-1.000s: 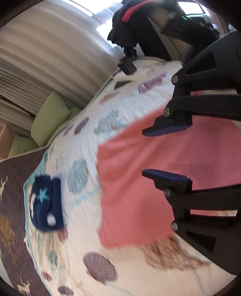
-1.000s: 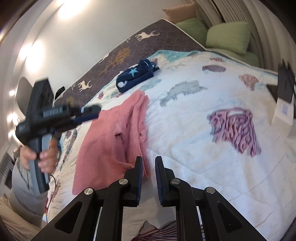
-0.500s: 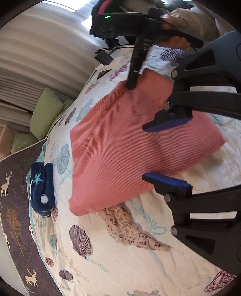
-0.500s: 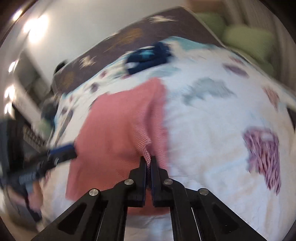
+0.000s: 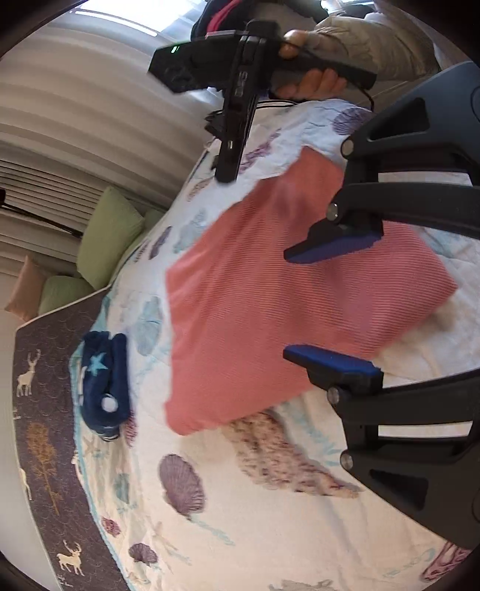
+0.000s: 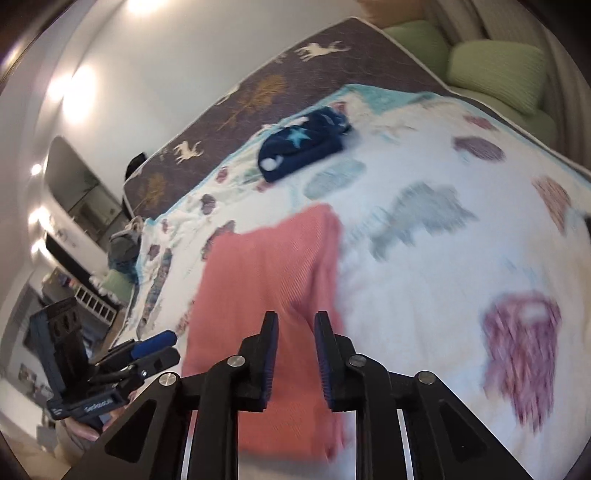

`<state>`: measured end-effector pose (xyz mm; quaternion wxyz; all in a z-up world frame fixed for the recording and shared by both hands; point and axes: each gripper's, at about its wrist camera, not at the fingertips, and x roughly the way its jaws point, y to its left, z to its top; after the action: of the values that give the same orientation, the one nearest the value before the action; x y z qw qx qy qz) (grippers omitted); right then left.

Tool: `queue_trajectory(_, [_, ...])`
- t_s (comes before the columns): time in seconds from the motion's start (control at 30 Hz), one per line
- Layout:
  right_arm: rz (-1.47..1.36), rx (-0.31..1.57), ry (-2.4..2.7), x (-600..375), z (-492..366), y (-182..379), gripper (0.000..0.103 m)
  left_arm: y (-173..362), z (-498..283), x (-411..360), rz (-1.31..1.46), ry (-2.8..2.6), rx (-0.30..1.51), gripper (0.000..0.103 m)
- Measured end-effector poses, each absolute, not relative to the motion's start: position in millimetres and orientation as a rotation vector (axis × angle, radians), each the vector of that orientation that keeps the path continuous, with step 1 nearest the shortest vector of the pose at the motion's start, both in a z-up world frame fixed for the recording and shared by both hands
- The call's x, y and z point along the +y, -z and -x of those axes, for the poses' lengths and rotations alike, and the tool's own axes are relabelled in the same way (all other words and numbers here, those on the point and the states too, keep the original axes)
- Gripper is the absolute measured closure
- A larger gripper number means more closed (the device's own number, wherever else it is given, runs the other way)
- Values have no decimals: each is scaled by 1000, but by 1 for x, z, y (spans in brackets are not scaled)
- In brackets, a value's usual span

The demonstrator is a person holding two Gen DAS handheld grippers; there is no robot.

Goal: Fold small clothes

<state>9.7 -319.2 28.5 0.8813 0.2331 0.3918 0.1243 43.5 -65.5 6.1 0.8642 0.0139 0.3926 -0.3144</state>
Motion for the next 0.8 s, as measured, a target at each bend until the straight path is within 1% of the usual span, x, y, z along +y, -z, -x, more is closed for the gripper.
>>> queue_trajectory(0.17, [-462,859,-254,-312,-66,-21,82,1,-59,-75,-26,669,848,55])
queue_trajectory(0.23, [-461,874,-236,-313,-85,-16,81,8,-63,-76,-23,675,866,55])
queue_trajectory(0.3, [-458,883,-228,-315,-99,-11,77,15,-66,-76,-29,677,885,55])
queue_trajectory(0.4, [-469,895,-237,-319,-118,-6,77,23,-70,-75,-18,693,906,54])
queue_trajectory(0.47, [-463,901,-243,-318,-131,-2,77,25,-70,-74,-9,713,902,49])
queue_trajectory(0.5, [-460,903,-243,-317,-134,-1,78,26,-69,-75,-9,720,898,47])
queue_trajectory(0.53, [-450,901,-247,-315,-139,1,83,26,-68,-76,-15,725,894,46])
queue_trajectory(0.57, [-435,895,-250,-313,-141,1,97,26,-66,-77,-25,726,889,46])
queue_trajectory(0.73, [-406,831,-205,-314,-149,-8,99,26,-65,-79,-44,734,875,46])
queue_trajectory(0.8, [-342,830,-89,-322,-158,-2,101,27,-66,-76,-26,741,880,46])
